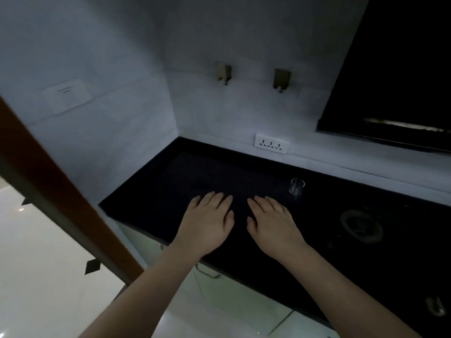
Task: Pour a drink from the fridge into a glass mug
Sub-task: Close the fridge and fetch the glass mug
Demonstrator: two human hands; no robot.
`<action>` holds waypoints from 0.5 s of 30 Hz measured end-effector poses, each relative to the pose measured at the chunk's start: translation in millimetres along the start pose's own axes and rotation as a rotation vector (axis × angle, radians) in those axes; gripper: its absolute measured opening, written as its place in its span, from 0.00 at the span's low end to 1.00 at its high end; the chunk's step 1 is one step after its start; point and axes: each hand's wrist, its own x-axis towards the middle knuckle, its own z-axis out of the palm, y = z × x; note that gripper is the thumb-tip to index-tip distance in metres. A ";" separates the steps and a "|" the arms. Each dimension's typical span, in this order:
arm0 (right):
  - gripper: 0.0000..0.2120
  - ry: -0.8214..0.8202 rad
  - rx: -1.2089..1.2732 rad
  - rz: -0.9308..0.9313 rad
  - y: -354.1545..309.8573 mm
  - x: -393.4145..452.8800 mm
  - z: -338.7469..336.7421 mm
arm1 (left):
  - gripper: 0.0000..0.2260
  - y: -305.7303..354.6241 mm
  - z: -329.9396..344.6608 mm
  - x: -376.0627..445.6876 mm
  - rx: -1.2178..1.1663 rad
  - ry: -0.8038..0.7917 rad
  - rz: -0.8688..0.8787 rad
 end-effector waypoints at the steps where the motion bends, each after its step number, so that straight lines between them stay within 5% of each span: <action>1: 0.27 0.005 0.001 0.014 7.5 3.9 -0.5 | 0.24 4.6 1.7 11.9 -0.008 -0.003 0.025; 15: 0.27 0.074 -0.050 0.361 65.7 57.1 14.2 | 0.23 20.5 52.5 151.6 -0.121 -0.052 0.371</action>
